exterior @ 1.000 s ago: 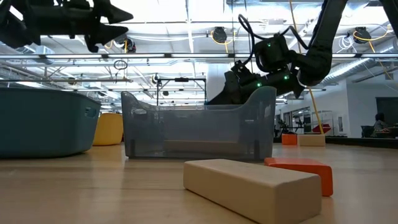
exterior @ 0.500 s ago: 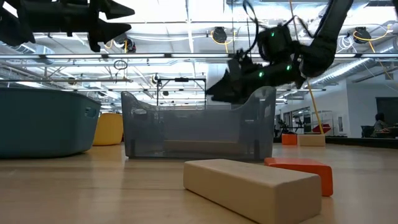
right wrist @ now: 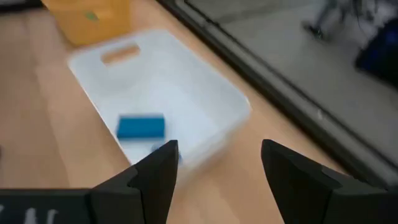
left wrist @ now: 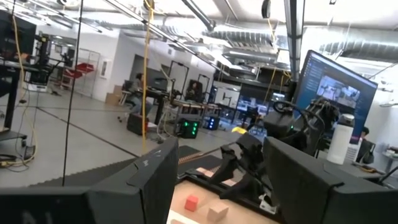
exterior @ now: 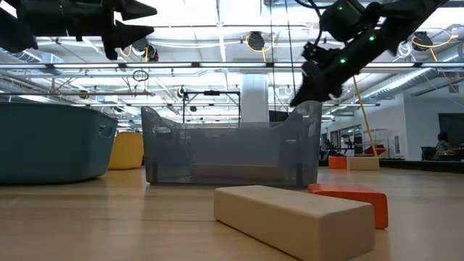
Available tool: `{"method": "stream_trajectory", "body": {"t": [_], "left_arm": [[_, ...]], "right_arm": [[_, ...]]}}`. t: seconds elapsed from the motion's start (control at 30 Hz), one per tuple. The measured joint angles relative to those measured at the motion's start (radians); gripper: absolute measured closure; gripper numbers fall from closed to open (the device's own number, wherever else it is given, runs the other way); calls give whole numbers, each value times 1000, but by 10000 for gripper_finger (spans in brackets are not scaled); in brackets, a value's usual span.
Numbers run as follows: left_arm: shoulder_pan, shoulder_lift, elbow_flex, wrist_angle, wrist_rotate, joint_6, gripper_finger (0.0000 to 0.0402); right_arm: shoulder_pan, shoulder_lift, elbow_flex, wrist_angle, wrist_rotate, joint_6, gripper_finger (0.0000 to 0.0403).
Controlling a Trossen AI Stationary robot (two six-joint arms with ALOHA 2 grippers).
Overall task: Sort & place blocks by color
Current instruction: Put the blue block into the white bin
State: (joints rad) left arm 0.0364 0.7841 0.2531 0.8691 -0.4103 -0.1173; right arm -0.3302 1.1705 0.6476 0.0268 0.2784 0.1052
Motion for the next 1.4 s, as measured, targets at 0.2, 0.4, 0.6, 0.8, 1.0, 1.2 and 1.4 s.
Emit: {"method": "stream_trajectory", "body": {"t": [0.2,0.4,0.6,0.8,1.0,1.2,1.4], "left_arm": [[0,0,0,-18,0,0,167],[0,0,0,-33,0,0,167],[0,0,0,-104,0,-123,167],[-14,0,0,-214,0,-256,167],[-82,2,0,-302,1,-311,167],[-176,2,0,-298,1,-292,167],[-244,2,0,-300,1,-251,167]], "right_arm": [[13,-60,0,-266,-212,312,179],[127,-56,0,-371,-357,506,179],[318,-44,0,-301,-345,647,179],[505,-36,0,-272,-190,806,179],[673,-3,0,-270,-151,989,179],[851,40,0,-215,-168,1177,179],[989,62,0,-53,-174,1255,179]]}}
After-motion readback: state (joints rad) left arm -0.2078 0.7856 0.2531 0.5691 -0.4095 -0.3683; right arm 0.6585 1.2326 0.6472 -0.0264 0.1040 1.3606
